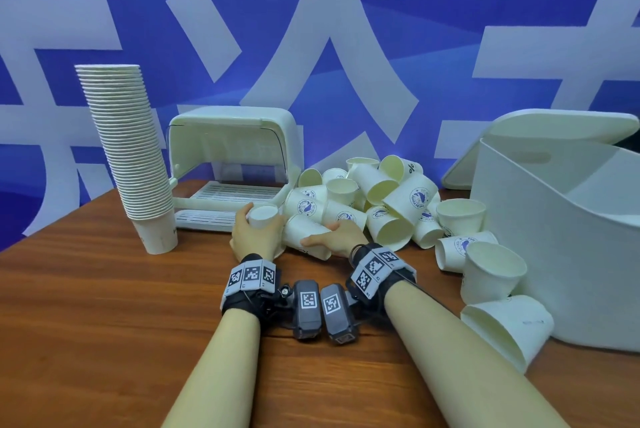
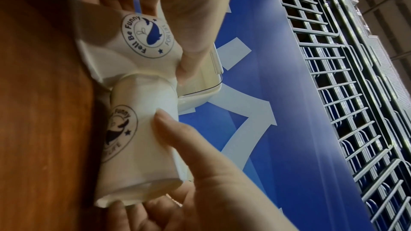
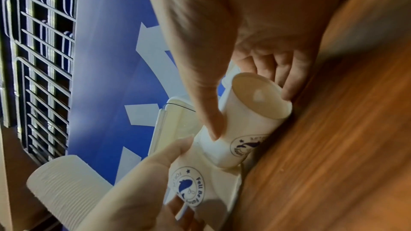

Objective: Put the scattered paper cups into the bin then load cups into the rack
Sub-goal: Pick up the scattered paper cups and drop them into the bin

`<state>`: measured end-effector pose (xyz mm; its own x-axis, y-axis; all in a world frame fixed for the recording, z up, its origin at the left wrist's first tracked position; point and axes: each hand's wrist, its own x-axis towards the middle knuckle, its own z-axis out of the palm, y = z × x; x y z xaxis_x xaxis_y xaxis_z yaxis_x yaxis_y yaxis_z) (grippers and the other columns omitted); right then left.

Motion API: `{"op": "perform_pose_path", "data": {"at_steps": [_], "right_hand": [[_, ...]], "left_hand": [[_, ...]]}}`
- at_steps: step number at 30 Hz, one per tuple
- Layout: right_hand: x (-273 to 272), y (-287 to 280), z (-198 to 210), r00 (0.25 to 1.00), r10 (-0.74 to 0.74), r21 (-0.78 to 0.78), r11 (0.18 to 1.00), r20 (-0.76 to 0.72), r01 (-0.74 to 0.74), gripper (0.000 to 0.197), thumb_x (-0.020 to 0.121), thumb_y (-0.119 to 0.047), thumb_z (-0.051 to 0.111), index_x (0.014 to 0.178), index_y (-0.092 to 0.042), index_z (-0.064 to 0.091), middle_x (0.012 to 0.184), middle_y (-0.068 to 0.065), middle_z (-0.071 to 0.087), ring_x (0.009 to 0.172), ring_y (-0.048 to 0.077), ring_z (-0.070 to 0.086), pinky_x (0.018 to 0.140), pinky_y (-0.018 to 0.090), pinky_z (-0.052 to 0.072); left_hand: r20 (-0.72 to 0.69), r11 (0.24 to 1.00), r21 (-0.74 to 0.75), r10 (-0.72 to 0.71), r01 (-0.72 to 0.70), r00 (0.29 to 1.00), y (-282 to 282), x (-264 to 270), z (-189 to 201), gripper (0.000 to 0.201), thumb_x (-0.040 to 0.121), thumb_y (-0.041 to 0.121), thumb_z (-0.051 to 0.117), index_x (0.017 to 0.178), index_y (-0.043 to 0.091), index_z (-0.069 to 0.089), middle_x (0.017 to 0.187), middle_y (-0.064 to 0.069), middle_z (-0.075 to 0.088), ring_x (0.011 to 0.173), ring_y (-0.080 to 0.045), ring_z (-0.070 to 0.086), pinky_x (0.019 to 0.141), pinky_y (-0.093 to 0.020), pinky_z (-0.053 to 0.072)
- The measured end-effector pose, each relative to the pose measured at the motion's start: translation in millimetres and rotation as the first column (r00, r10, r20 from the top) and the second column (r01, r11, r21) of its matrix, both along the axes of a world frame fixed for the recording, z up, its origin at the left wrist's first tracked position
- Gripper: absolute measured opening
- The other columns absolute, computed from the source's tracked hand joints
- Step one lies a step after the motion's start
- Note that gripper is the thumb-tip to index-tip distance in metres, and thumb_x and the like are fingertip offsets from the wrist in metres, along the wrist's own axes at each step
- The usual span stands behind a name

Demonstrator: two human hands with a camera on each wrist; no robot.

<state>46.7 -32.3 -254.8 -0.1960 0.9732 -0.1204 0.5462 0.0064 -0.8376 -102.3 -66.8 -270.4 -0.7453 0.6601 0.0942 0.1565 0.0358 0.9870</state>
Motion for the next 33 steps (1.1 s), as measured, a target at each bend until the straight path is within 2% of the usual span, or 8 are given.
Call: {"op": "perform_pose_path", "data": {"at_steps": [5, 11, 15, 20, 24, 27, 29, 33], "right_hand": [[9, -3, -5, 0.997, -0.008, -0.052, 0.999, -0.078, 0.004, 0.043, 0.070, -0.045, 0.079, 0.090, -0.012, 0.062, 0.082, -0.002, 0.060, 0.073, 0.011, 0.055, 0.058, 0.020, 0.038], [24, -10, -4, 0.972, 0.017, -0.014, 1.000, -0.236, -0.020, 0.039, 0.079, -0.050, 0.068, 0.101, -0.018, 0.067, 0.101, 0.002, 0.070, 0.096, 0.019, 0.065, 0.087, 0.032, 0.052], [33, -15, 3, 0.955, 0.030, 0.034, 0.999, -0.294, -0.021, 0.030, 0.087, -0.045, 0.063, 0.099, -0.017, 0.064, 0.089, -0.003, 0.066, 0.082, 0.011, 0.060, 0.069, 0.022, 0.045], [33, -17, 6, 0.909, -0.022, 0.042, 0.998, -0.415, 0.043, 0.030, 0.078, -0.042, 0.071, 0.098, -0.019, 0.064, 0.099, 0.002, 0.071, 0.095, 0.021, 0.067, 0.090, 0.039, 0.053], [38, -19, 9, 0.847, -0.063, 0.029, 0.995, -0.528, 0.092, 0.035, 0.073, -0.032, 0.078, 0.100, -0.017, 0.060, 0.103, 0.004, 0.069, 0.097, 0.021, 0.068, 0.093, 0.042, 0.054], [42, -21, 12, 0.819, -0.066, 0.030, 0.994, -0.570, 0.101, 0.053, 0.060, -0.036, 0.079, 0.105, -0.015, 0.060, 0.106, 0.005, 0.070, 0.099, 0.021, 0.068, 0.093, 0.045, 0.053], [44, -23, 14, 0.802, -0.047, 0.041, 0.995, -0.596, 0.089, 0.057, 0.061, -0.032, 0.079, 0.111, -0.013, 0.060, 0.108, 0.005, 0.070, 0.100, 0.021, 0.068, 0.094, 0.045, 0.053], [53, -28, 29, 0.791, -0.013, 0.065, 0.996, -0.612, 0.067, 0.028, 0.078, -0.017, 0.073, 0.103, -0.018, 0.061, 0.107, 0.005, 0.070, 0.101, 0.021, 0.067, 0.089, 0.040, 0.056]], "left_hand": [[0.052, 1.000, 0.024, 0.014, -0.015, 0.999, -1, 1, 1, 0.057, 0.070, 0.042, 0.078, 0.120, 0.029, 0.056, 0.118, 0.000, 0.061, 0.108, -0.022, 0.056, 0.089, -0.033, 0.046], [0.137, 0.998, 0.056, 0.007, -0.015, 0.991, -7, 9, 6, 0.053, 0.070, 0.046, 0.078, 0.110, 0.019, 0.055, 0.102, 0.002, 0.057, 0.090, -0.018, 0.054, 0.073, -0.028, 0.038], [0.175, 0.997, 0.067, 0.021, -0.033, 0.984, -8, 11, 8, 0.061, 0.069, 0.054, 0.077, 0.109, 0.015, 0.054, 0.102, 0.000, 0.057, 0.088, -0.017, 0.054, 0.072, -0.026, 0.039], [0.217, 0.987, 0.161, -0.014, -0.021, 0.976, -8, 10, 11, 0.056, 0.075, 0.051, 0.074, 0.117, 0.019, 0.056, 0.112, 0.001, 0.054, 0.095, -0.016, 0.056, 0.063, -0.018, 0.047], [0.182, 0.976, 0.188, -0.148, 0.114, 0.972, -3, 14, 8, 0.061, 0.055, 0.053, 0.085, 0.094, 0.016, 0.056, 0.101, 0.001, 0.059, 0.097, -0.020, 0.061, 0.081, -0.032, 0.051], [0.175, 0.952, 0.173, -0.281, 0.252, 0.944, -4, 24, 11, 0.074, 0.051, 0.036, 0.093, 0.106, 0.007, 0.053, 0.104, -0.007, 0.061, 0.092, -0.021, 0.063, 0.077, -0.035, 0.055], [0.157, 0.925, 0.145, -0.371, 0.350, 0.915, 1, 28, 6, 0.091, 0.042, 0.045, 0.095, 0.112, 0.002, 0.055, 0.110, -0.015, 0.065, 0.096, -0.025, 0.067, 0.082, -0.045, 0.057], [0.143, 0.894, 0.190, -0.434, 0.406, 0.889, -6, 40, 14, 0.085, 0.046, 0.043, 0.092, 0.114, 0.012, 0.052, 0.106, -0.010, 0.065, 0.095, -0.023, 0.068, 0.084, -0.045, 0.057]]}}
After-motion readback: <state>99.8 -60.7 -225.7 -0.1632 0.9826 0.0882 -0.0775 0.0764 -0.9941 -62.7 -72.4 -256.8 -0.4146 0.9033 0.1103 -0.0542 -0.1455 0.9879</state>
